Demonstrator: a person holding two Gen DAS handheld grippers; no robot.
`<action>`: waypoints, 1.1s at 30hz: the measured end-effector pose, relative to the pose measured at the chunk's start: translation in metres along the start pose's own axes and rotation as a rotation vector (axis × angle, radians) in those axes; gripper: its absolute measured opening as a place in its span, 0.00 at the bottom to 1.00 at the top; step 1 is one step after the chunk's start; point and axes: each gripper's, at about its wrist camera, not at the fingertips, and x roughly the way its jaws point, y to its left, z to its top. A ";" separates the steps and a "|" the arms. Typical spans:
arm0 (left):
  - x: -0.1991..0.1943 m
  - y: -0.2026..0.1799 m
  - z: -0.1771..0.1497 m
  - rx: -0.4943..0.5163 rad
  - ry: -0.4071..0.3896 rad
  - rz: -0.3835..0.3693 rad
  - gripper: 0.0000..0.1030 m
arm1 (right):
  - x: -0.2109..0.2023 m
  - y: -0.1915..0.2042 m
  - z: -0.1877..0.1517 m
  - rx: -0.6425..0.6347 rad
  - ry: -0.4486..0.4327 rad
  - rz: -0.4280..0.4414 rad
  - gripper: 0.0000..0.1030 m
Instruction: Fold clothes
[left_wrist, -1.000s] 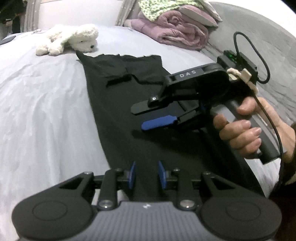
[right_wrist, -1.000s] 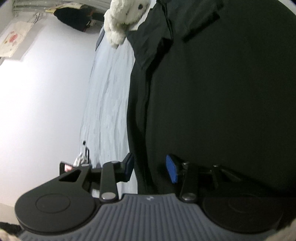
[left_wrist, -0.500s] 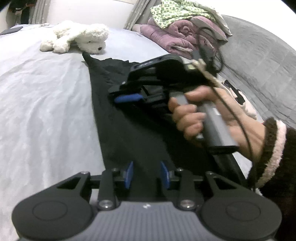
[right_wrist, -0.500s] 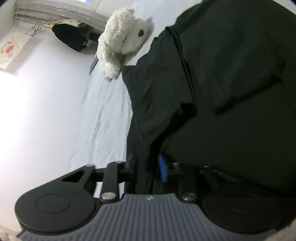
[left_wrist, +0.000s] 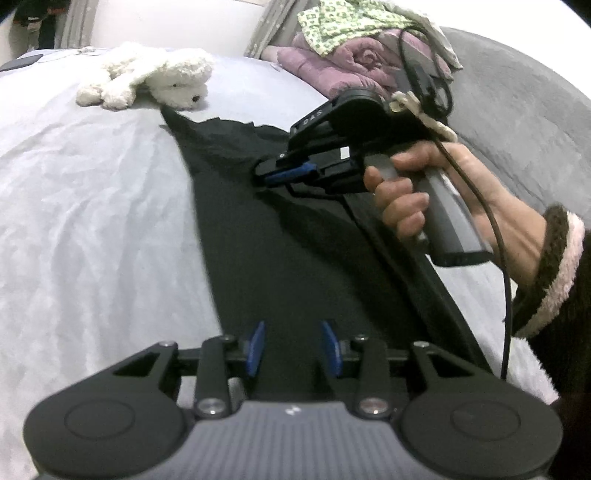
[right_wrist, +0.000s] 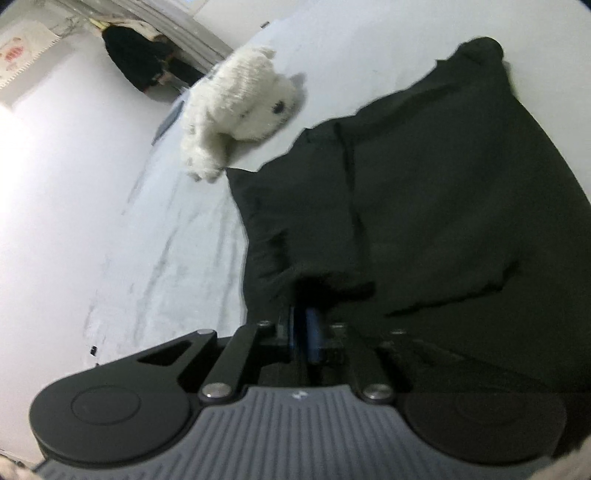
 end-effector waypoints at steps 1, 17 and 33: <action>0.000 -0.001 0.000 0.007 0.004 0.003 0.35 | 0.000 -0.002 -0.001 0.007 0.008 0.003 0.16; 0.017 -0.015 -0.010 0.071 0.078 -0.019 0.35 | -0.026 -0.024 -0.012 0.050 -0.006 0.056 0.45; 0.018 -0.016 -0.012 0.071 0.095 -0.028 0.33 | 0.000 -0.022 0.028 0.138 -0.112 0.142 0.11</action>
